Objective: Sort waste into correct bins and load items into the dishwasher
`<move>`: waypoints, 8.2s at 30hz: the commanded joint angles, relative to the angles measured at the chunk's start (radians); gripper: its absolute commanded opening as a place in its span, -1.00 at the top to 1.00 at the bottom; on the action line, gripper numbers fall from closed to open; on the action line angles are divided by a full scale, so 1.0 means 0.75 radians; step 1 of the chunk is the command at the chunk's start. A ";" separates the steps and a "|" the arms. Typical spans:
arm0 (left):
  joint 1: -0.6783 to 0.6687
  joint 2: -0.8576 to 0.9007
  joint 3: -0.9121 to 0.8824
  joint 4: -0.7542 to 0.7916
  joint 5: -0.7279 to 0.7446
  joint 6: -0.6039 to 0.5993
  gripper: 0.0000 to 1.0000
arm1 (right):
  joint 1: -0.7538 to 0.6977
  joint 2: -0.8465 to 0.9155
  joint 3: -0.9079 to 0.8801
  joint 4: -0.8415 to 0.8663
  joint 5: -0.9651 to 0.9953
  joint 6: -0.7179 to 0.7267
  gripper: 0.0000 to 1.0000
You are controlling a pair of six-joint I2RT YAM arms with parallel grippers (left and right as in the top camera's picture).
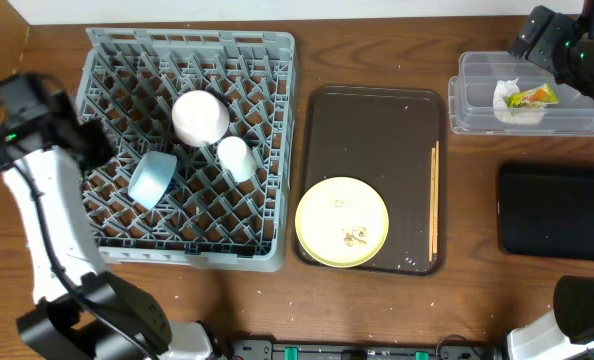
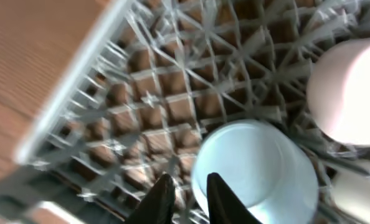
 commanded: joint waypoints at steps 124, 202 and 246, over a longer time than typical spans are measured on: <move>-0.087 0.068 -0.198 -0.056 0.249 -0.123 0.85 | -0.004 -0.001 0.008 -0.003 0.004 0.000 -0.99; -0.254 -0.136 -0.127 0.170 1.172 -0.177 -0.58 | -0.004 -0.001 0.008 -0.003 0.004 0.000 -0.99; -1.333 0.157 0.443 -0.152 0.238 -0.509 -0.45 | -0.004 -0.001 0.008 -0.003 0.004 0.000 -0.98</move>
